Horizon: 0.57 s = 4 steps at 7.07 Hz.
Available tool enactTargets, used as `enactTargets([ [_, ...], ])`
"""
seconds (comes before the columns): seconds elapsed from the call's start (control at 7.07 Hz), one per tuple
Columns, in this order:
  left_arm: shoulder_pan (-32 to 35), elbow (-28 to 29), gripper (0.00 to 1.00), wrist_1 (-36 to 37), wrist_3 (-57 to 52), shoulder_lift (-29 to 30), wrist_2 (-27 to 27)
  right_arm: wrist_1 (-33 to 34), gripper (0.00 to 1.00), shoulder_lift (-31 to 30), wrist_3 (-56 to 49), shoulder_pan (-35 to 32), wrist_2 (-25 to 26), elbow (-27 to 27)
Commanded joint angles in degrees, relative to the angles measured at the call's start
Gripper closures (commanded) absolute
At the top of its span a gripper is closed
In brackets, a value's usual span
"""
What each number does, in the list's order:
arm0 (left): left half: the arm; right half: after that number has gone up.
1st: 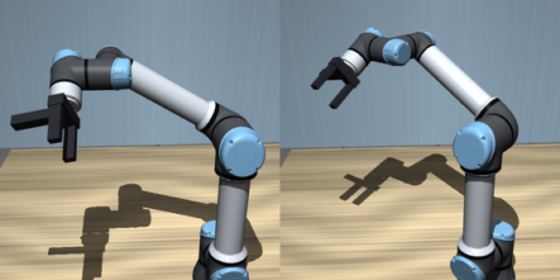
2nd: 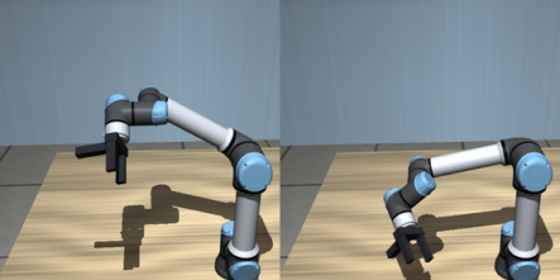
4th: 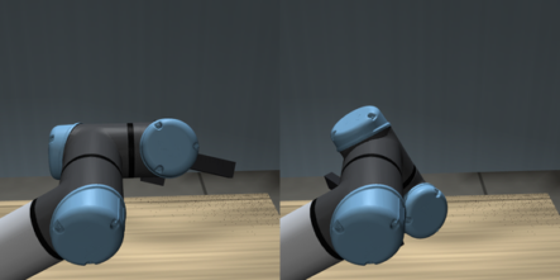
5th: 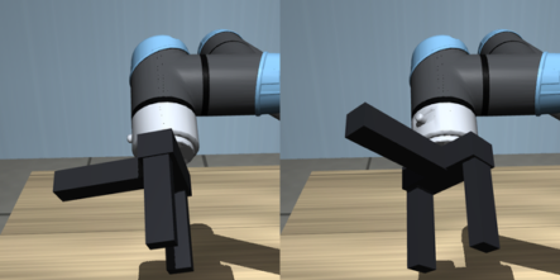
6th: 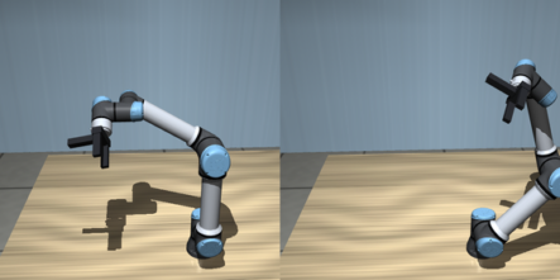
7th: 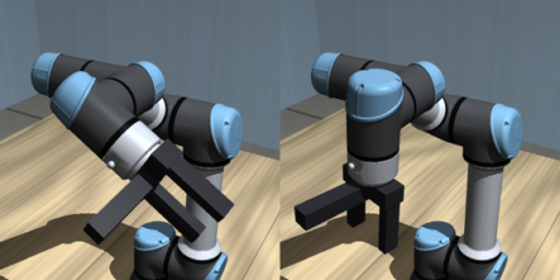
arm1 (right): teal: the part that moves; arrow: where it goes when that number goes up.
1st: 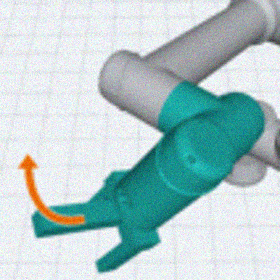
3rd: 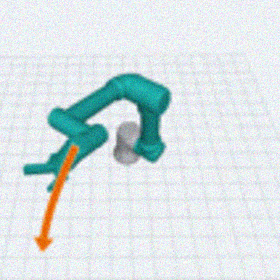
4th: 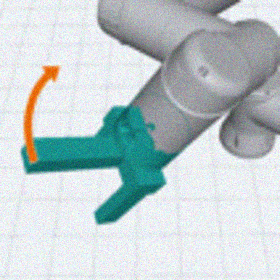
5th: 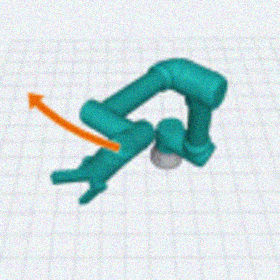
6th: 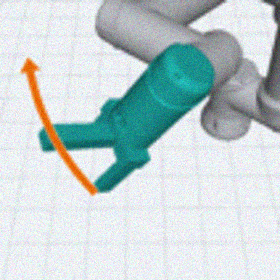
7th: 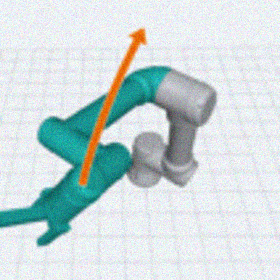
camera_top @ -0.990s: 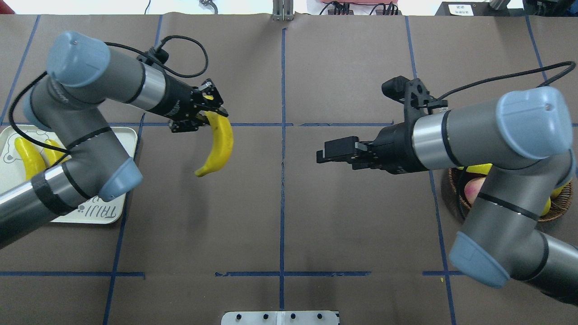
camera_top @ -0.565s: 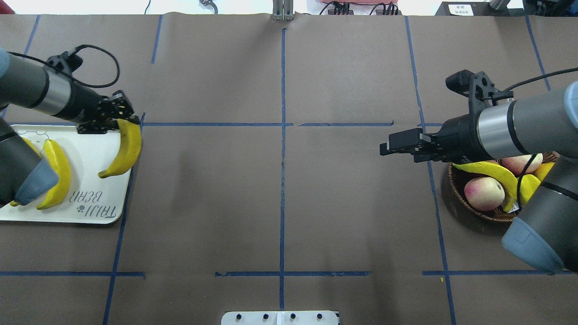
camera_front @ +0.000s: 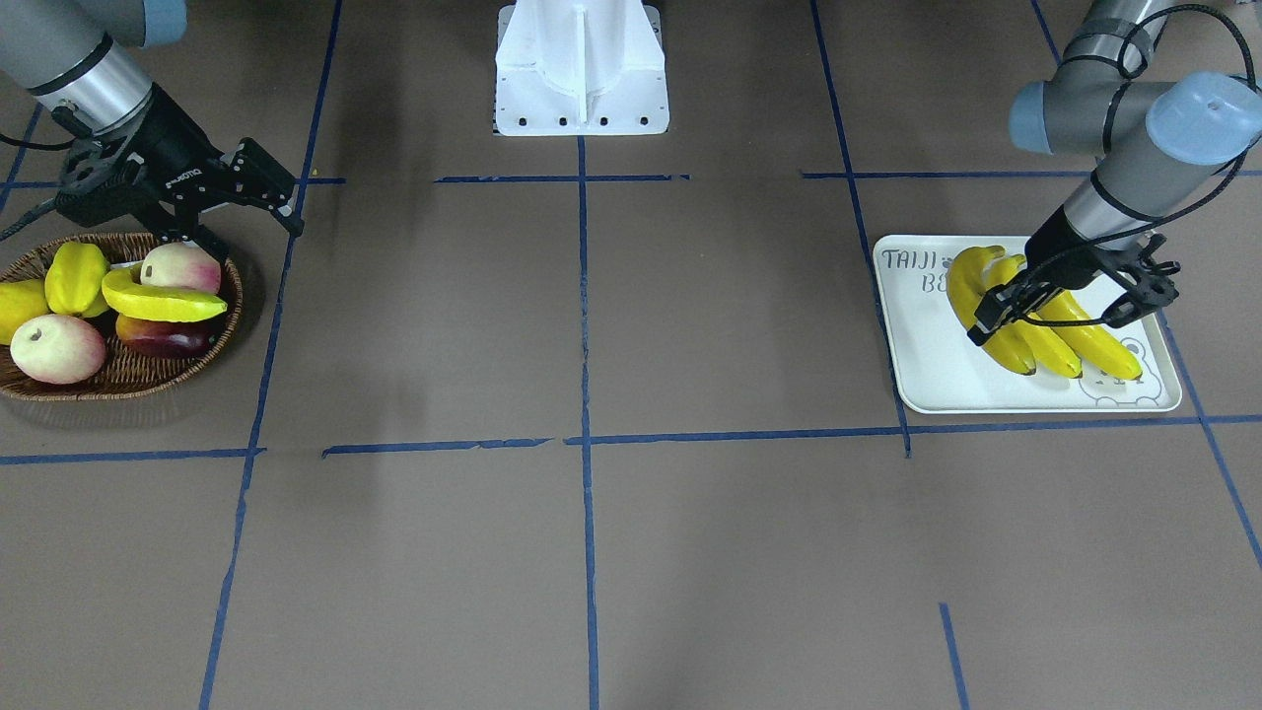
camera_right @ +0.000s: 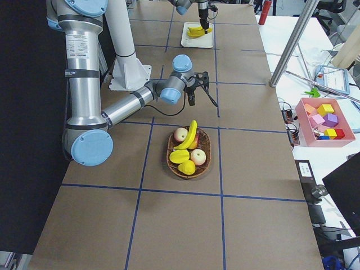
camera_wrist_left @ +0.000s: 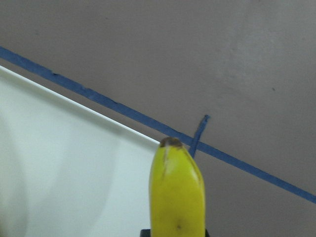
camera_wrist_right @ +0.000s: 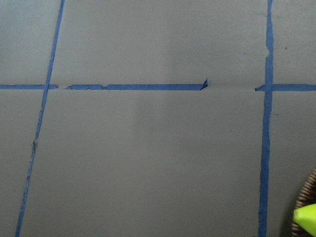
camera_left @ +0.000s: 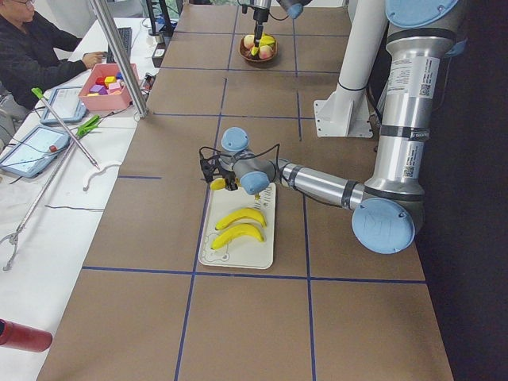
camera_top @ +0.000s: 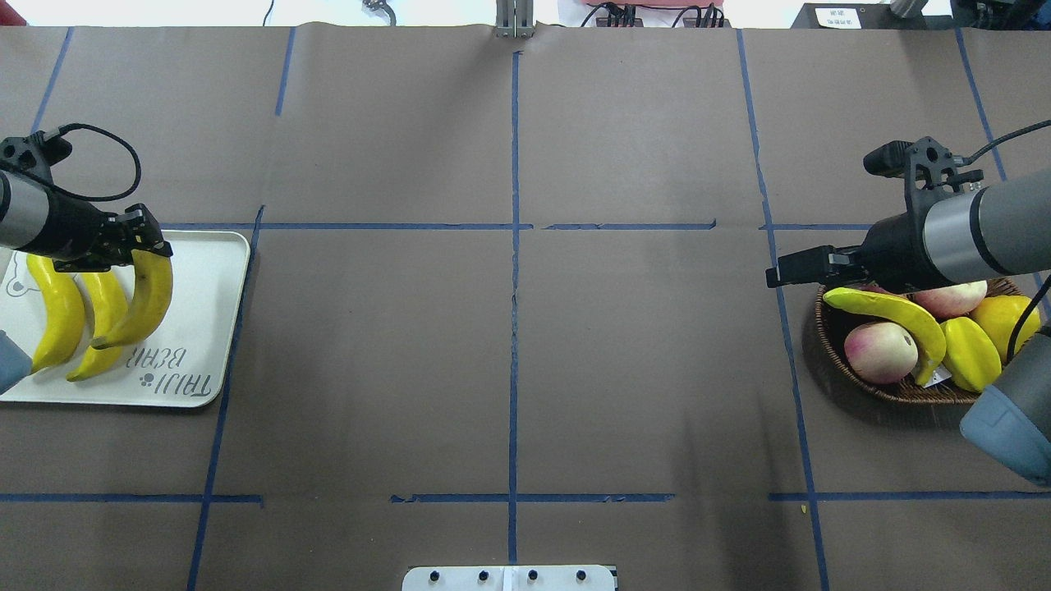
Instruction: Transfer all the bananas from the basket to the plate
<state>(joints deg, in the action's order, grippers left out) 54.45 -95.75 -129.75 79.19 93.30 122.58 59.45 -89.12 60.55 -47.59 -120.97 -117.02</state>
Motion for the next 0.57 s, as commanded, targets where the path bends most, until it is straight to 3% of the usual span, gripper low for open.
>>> enactTargets([
  [0.0,-0.31,0.56,0.00,-0.07,-2.20,-1.89,-5.37,0.13,0.00,-1.05,-0.70,-0.49,-0.14,0.65],
  [0.42,-0.31,-0.23,0.00,-0.16,-2.20,-1.81,-5.60,0.14,0.00,-5.79,-9.34,-3.72,-0.14,3.11],
])
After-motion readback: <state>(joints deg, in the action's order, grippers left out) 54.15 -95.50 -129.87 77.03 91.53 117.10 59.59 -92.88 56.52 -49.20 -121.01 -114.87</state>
